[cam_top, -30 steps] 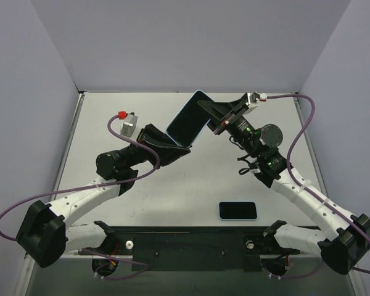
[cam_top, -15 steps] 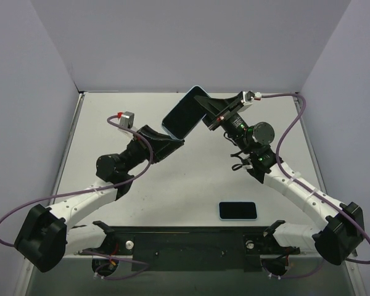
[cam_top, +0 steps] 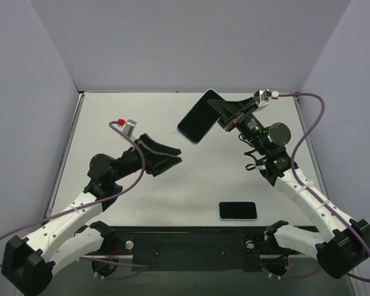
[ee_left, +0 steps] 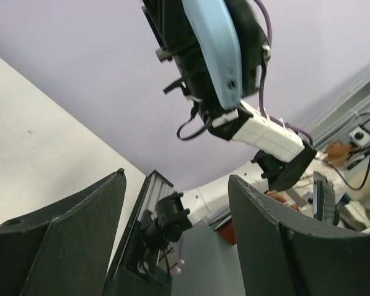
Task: Take the phone out of the phone case
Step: Remove the phone case from the phone.
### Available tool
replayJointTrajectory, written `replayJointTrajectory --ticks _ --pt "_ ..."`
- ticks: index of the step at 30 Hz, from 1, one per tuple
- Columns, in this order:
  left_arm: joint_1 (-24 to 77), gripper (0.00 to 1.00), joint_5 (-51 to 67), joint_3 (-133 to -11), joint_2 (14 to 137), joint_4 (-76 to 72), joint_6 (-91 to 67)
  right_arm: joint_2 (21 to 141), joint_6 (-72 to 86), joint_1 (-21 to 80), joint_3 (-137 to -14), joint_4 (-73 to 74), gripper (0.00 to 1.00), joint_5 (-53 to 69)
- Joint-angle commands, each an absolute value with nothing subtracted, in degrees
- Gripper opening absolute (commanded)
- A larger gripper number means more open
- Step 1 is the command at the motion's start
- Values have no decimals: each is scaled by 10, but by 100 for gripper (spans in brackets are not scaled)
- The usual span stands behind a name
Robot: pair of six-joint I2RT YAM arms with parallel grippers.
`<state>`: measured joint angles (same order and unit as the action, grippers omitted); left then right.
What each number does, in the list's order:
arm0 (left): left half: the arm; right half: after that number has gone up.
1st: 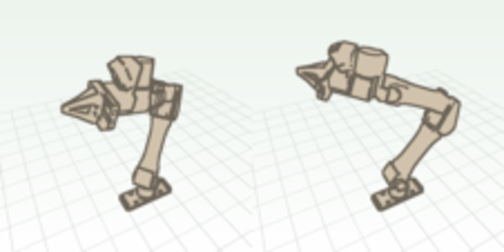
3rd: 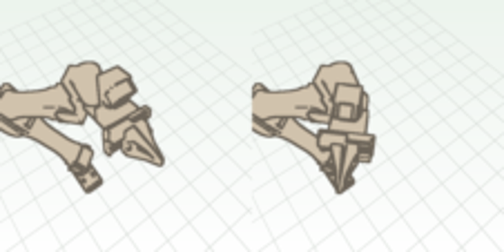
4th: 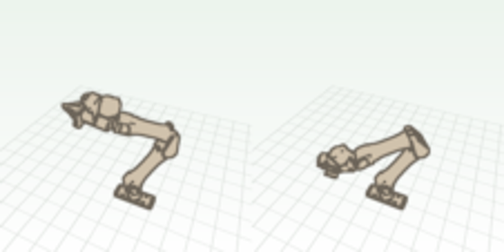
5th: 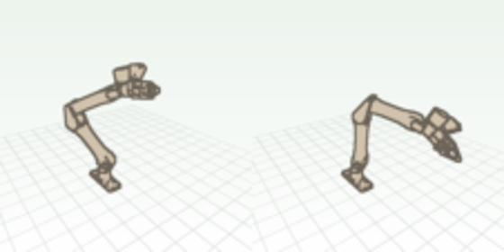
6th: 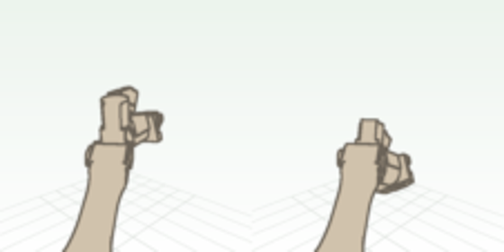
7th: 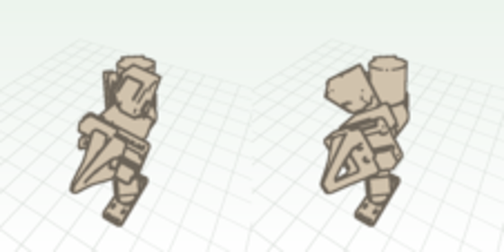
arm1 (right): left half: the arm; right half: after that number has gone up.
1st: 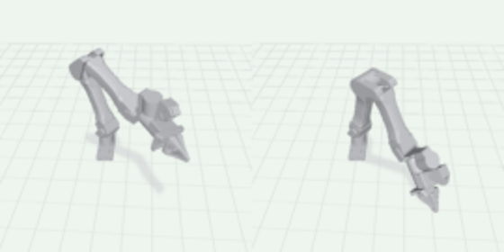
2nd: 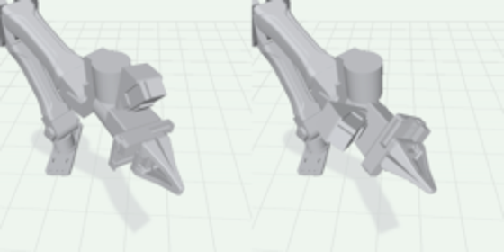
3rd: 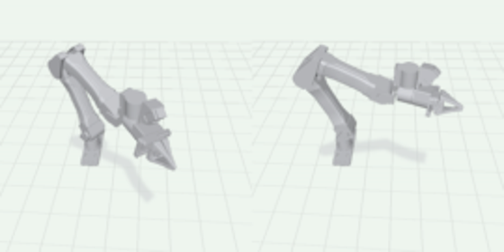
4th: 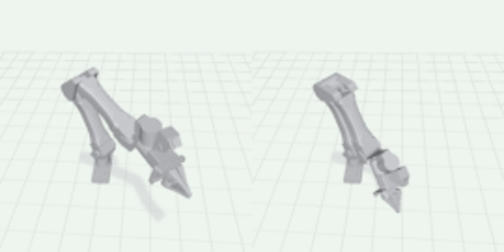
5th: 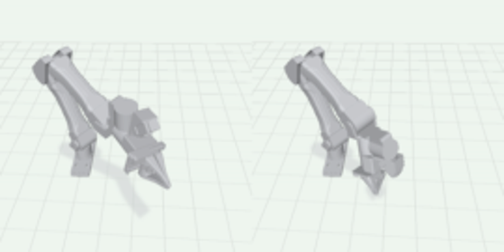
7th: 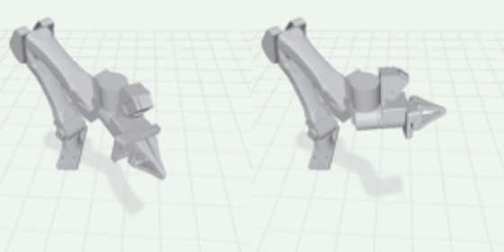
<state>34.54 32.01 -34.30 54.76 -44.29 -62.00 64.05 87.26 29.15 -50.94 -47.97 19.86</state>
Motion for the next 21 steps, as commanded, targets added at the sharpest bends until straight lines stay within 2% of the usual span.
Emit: replayJointTrajectory --ticks 1,5,9,13,21 --pt "340 78 382 -364 447 -278 -504 607 828 269 -540 -501 0 243" --pt "336 78 426 -430 422 -224 -506 596 758 266 -555 -415 0 270" --pt "336 77 448 -514 480 -239 -639 585 730 265 -558 -377 0 279" --pt "337 75 471 -511 530 -383 -746 590 742 265 -556 -380 0 279" --pt "345 75 461 -495 556 -427 -766 589 776 265 -544 -403 0 270"
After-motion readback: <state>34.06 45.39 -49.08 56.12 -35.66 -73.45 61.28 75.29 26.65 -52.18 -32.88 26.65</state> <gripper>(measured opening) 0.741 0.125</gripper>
